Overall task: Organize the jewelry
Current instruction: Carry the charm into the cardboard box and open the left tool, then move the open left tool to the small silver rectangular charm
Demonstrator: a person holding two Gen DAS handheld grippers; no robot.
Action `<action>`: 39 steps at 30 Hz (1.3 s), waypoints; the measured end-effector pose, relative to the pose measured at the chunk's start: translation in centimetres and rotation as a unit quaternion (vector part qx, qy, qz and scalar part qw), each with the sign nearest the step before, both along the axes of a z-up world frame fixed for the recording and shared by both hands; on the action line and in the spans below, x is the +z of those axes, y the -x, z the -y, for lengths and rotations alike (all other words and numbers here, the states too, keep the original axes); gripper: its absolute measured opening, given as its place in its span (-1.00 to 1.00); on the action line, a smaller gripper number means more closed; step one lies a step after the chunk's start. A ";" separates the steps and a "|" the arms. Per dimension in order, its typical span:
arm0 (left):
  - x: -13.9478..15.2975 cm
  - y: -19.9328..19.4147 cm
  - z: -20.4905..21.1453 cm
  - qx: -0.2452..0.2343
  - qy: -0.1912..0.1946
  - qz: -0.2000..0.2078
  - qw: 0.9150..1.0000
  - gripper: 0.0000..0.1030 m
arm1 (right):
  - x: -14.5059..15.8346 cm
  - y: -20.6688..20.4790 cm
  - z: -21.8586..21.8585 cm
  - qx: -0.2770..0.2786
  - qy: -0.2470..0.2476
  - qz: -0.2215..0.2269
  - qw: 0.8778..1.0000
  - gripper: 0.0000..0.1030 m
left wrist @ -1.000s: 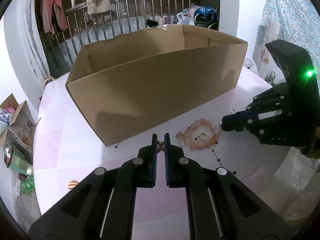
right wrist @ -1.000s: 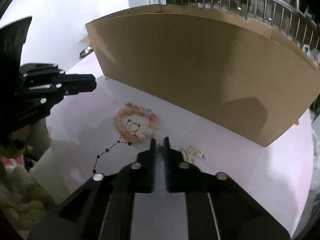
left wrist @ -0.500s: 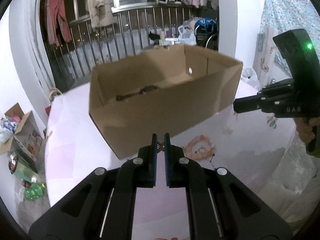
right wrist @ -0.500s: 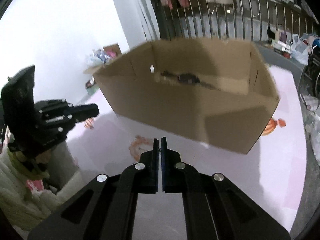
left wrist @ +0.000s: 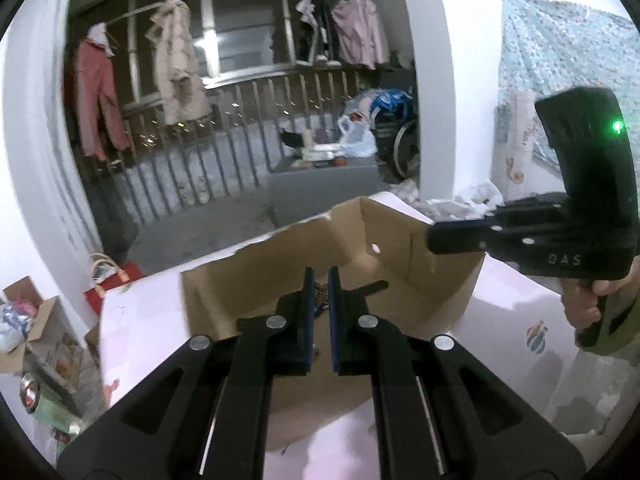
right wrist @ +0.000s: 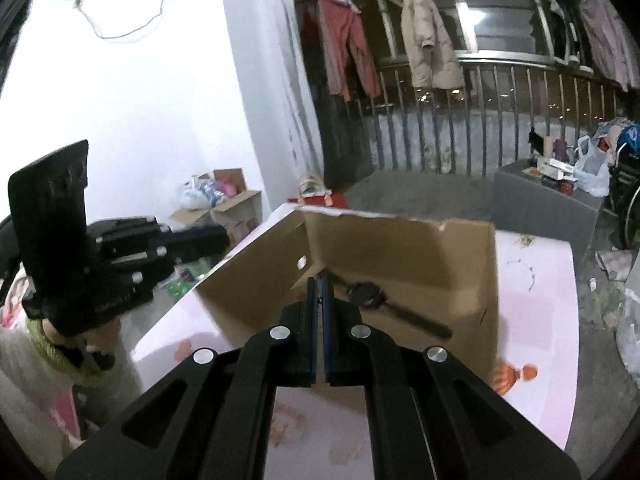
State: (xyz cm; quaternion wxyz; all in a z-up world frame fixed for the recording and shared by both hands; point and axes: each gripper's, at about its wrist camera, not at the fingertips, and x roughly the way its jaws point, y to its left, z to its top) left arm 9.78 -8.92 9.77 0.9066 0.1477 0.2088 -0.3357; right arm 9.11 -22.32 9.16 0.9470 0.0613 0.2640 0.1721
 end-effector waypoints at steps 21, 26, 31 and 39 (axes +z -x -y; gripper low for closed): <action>-4.0 -2.8 2.2 0.004 -0.037 -0.052 0.998 -0.06 | -2.3 0.8 0.9 -0.035 0.056 -0.040 0.997 -0.13; -3.0 0.5 -0.8 0.007 -0.025 -0.039 0.999 0.00 | -2.3 4.5 1.1 -0.026 0.053 -0.040 0.997 -0.10; -3.7 3.2 -3.2 0.010 -0.015 -0.063 0.998 0.03 | -5.2 6.8 1.2 -0.023 0.031 -0.097 0.995 -0.10; -9.1 4.7 -3.2 -0.006 -0.031 -0.135 0.990 0.02 | -10.3 7.4 0.1 -0.011 0.012 -0.181 0.983 -0.10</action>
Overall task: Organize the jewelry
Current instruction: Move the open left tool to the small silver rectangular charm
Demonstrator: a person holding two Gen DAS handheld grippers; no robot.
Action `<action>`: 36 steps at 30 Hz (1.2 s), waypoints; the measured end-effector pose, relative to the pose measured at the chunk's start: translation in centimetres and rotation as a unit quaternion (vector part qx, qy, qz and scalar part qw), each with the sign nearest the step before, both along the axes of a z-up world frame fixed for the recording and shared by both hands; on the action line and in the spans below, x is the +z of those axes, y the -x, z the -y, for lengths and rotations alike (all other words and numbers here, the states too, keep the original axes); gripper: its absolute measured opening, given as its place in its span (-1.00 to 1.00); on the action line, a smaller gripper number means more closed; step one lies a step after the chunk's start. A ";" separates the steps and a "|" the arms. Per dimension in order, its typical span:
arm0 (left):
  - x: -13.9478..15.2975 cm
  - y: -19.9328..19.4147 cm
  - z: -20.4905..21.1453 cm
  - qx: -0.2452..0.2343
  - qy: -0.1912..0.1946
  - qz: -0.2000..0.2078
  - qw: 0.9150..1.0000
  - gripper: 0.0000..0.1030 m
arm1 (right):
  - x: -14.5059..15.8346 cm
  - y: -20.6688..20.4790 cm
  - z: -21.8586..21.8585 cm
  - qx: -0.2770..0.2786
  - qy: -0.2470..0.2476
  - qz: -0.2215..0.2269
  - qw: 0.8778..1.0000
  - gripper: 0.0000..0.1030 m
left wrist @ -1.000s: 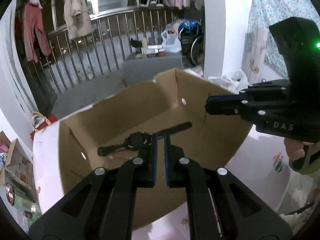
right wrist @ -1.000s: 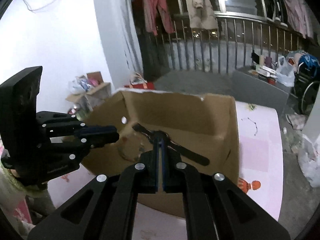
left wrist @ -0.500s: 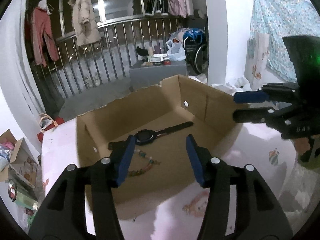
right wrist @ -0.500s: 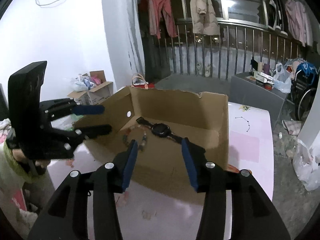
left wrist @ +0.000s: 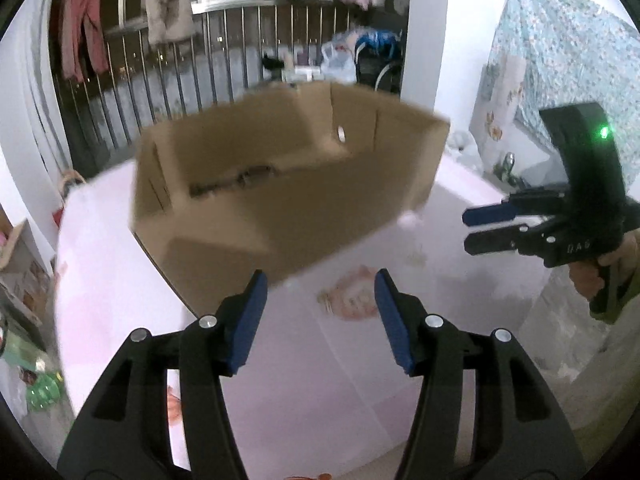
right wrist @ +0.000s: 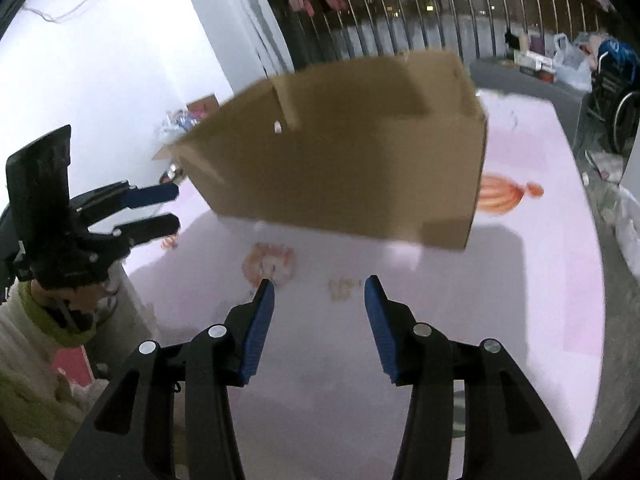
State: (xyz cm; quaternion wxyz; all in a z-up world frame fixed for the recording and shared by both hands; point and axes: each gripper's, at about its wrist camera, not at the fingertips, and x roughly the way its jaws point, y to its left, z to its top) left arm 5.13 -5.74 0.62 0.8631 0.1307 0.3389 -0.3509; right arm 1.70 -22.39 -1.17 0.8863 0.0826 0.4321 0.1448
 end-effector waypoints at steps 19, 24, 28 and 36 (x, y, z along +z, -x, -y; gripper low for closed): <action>-4.1 1.8 5.1 -0.097 -0.023 0.002 0.995 -0.24 | -3.0 -2.8 -3.1 0.041 0.114 -0.007 0.993 -0.53; -4.2 2.3 5.0 -0.101 -0.023 0.004 0.995 -0.27 | -3.0 -3.1 -3.0 0.045 0.112 -0.005 0.993 -0.69; -4.0 1.9 5.5 -0.103 -0.025 0.005 0.994 -0.28 | -3.0 -3.1 -2.8 0.049 0.107 -0.006 0.993 -0.70; -3.8 1.7 6.5 -0.116 -0.033 0.017 0.993 -0.28 | -2.7 -2.2 -1.8 0.040 0.096 -0.007 0.995 -0.70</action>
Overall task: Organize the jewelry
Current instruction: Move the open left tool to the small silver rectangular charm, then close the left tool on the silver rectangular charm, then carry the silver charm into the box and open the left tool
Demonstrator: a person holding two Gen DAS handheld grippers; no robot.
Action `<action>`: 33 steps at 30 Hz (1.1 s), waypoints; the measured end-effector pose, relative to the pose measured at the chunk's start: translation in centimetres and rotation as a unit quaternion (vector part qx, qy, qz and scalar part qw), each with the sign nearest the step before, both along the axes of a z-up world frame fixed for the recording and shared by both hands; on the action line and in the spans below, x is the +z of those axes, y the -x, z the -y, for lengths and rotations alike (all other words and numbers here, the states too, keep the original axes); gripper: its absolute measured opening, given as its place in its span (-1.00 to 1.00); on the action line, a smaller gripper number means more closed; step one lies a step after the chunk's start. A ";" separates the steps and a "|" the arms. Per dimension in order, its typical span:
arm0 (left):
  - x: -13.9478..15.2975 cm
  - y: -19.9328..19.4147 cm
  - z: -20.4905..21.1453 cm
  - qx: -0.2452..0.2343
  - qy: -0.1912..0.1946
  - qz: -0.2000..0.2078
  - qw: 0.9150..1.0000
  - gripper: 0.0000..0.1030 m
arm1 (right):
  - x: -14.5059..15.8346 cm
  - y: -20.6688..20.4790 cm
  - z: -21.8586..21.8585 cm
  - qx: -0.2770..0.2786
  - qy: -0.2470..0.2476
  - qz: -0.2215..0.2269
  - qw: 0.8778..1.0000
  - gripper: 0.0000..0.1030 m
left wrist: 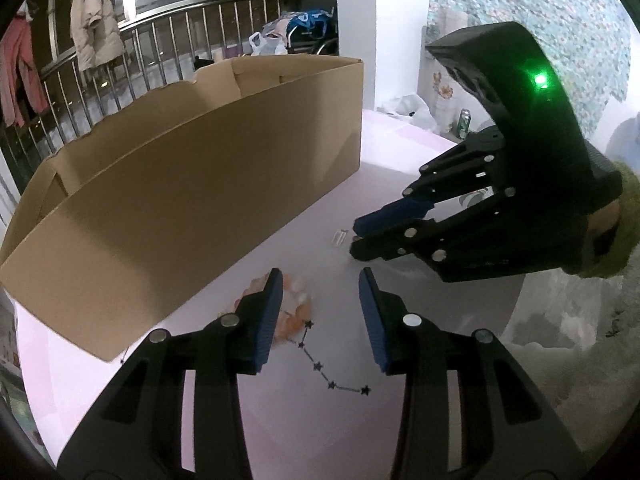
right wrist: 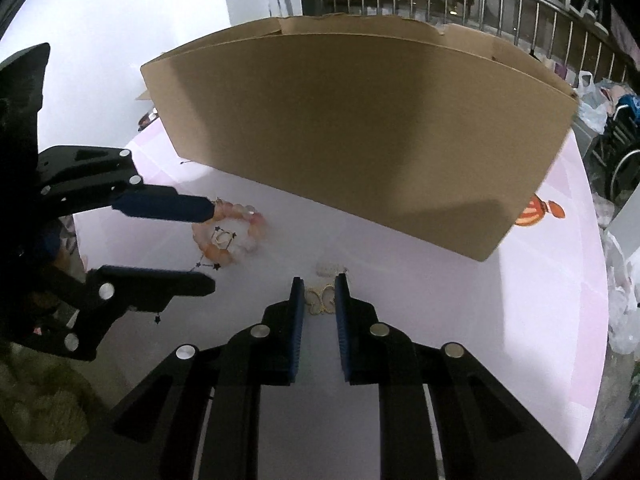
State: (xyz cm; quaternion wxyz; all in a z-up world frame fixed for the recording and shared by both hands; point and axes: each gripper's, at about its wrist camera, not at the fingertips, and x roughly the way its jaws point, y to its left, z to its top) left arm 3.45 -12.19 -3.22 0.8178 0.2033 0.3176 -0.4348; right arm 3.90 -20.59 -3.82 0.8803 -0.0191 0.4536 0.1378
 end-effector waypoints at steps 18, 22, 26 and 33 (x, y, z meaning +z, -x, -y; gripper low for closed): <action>-1.9 -2.4 6.0 -0.039 -0.065 0.004 0.997 -0.79 | 0.6 0.7 4.2 -0.057 -0.021 0.015 0.998 -0.70; -1.9 -3.1 6.3 -0.038 -0.063 -0.007 0.997 -0.81 | 0.5 0.8 4.6 -0.056 -0.027 0.019 0.998 -0.70; -1.8 -3.1 6.7 -0.039 -0.066 -0.006 0.997 -0.92 | 0.6 1.0 4.9 -0.059 -0.032 0.023 0.997 -0.70; -1.5 -2.9 6.6 -0.040 -0.067 0.001 0.997 -0.93 | 1.3 1.9 5.1 -0.061 -0.031 0.034 0.997 -0.70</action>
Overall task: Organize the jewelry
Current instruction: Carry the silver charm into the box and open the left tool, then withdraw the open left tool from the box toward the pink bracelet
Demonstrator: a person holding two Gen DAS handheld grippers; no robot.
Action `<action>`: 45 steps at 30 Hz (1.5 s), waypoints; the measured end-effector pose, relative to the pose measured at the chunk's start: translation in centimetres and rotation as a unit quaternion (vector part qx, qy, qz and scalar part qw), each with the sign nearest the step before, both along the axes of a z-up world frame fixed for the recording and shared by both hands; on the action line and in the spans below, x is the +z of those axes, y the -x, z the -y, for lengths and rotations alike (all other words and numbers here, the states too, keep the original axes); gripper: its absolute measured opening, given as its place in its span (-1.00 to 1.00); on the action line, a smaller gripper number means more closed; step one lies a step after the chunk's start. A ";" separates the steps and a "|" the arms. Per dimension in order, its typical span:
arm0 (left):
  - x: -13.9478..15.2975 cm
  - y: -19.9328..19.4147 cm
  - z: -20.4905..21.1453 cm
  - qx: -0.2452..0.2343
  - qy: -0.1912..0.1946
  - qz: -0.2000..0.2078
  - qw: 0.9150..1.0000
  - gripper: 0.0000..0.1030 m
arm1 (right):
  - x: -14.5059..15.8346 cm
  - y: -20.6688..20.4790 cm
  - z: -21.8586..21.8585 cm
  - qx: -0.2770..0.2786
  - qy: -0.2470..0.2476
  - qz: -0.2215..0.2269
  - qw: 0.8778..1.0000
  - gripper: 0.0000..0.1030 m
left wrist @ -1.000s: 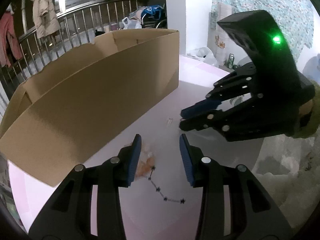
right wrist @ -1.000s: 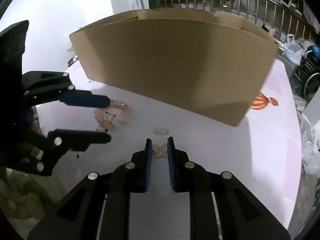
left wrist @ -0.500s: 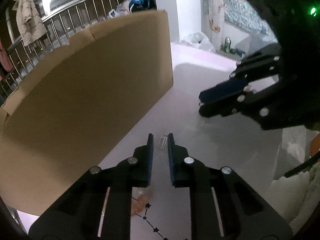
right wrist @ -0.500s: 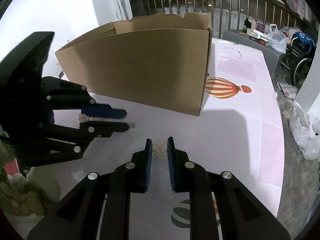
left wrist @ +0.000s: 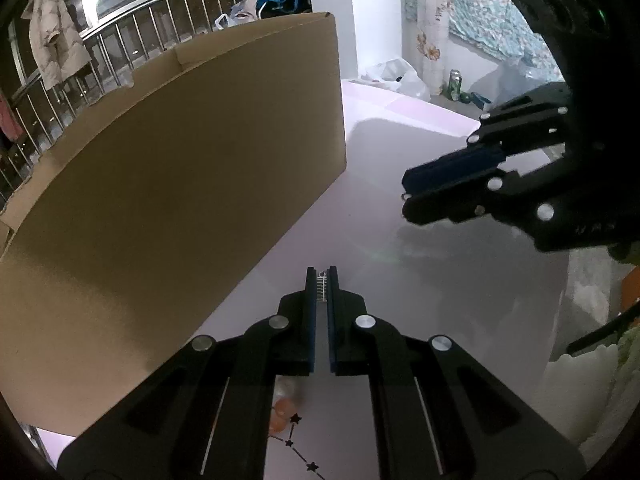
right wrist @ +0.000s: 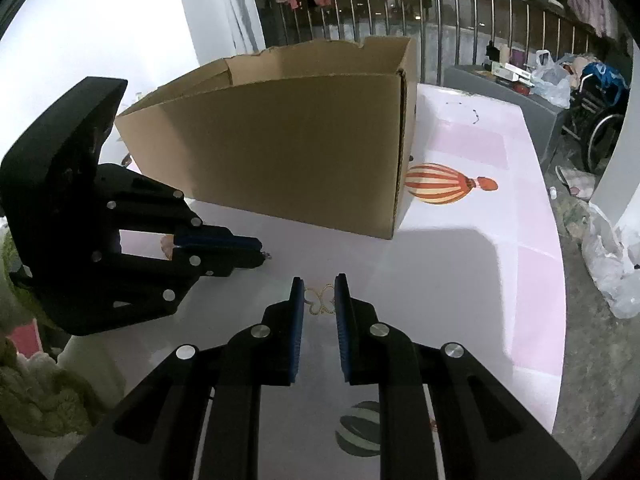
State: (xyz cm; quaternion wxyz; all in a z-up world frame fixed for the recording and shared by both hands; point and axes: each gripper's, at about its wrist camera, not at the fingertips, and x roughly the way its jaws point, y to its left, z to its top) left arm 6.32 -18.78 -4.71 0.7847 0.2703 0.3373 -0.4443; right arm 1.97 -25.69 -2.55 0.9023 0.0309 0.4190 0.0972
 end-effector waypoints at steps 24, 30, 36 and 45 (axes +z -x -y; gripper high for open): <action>12.9 -2.6 -8.3 0.112 0.107 0.086 0.984 -0.93 | 10.4 -4.3 -3.7 0.048 -0.001 0.152 0.987 -0.69; 10.2 -6.5 -7.7 0.128 0.088 0.050 0.987 -0.93 | 9.0 -8.1 -4.3 0.041 0.019 0.124 0.991 -0.69; 8.6 -8.0 -7.8 0.135 0.095 0.027 0.986 -0.91 | 7.2 -9.2 -4.5 0.031 0.036 0.096 0.994 -0.67; 8.7 -7.5 -8.8 0.148 0.109 0.024 0.983 -0.65 | 7.7 -7.2 -4.0 0.022 0.029 0.106 0.994 -0.46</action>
